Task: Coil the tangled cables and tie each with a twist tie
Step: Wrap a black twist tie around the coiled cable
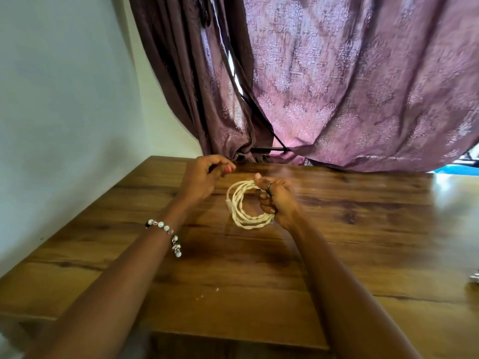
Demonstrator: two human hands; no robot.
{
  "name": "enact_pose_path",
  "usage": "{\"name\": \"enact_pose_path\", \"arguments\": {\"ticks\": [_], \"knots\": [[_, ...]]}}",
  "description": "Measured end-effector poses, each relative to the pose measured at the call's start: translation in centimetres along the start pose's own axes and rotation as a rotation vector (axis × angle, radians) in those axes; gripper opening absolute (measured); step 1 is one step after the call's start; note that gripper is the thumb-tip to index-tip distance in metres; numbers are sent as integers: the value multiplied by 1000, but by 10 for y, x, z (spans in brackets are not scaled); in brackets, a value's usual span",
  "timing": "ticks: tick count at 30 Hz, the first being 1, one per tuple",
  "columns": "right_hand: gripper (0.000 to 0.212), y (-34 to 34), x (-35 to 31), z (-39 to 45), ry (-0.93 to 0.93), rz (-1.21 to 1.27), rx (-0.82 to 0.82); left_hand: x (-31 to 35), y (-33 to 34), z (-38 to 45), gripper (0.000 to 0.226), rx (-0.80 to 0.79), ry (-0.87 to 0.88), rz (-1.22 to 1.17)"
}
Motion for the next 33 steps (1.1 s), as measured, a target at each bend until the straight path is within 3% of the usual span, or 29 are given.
{"name": "enact_pose_path", "arguments": {"ticks": [3,7,9,13,16,21,24,27,33], "knots": [[20,-9,-5,0,-19,-76,-84,-9,17,17,17,-69,-86,16],[41,-18,-8,1,-26,-131,-166,-24,40,13,23,-267,-241,-177],[37,-20,-10,0,-71,-139,-159,-26,47,7,23,-268,-337,-313],[5,-18,-15,0,-163,-49,-79,-24,49,3,26,-252,-516,-585],[9,-16,-14,2,-190,-20,-68,-24,52,-1,21,-199,-612,-694],[12,-15,-6,8,-194,-11,-91,-22,56,-3,16,-151,-645,-846],[25,-16,-6,7,-177,64,-172,-19,57,-4,19,-118,-632,-874],[24,-15,-6,5,-200,84,-237,-18,56,-5,19,-70,-627,-903],[15,-11,-5,4,-223,-36,-118,-23,56,-5,21,-58,-643,-889]]}}
Point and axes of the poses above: each hand's wrist, its own z-axis towards the middle knuckle, its own y-axis out of the palm, x = y × z, the point moved 1 cm from there along z, towards the middle knuckle, and after that the axes turned 12 degrees about -z, right-handed, at the moved point
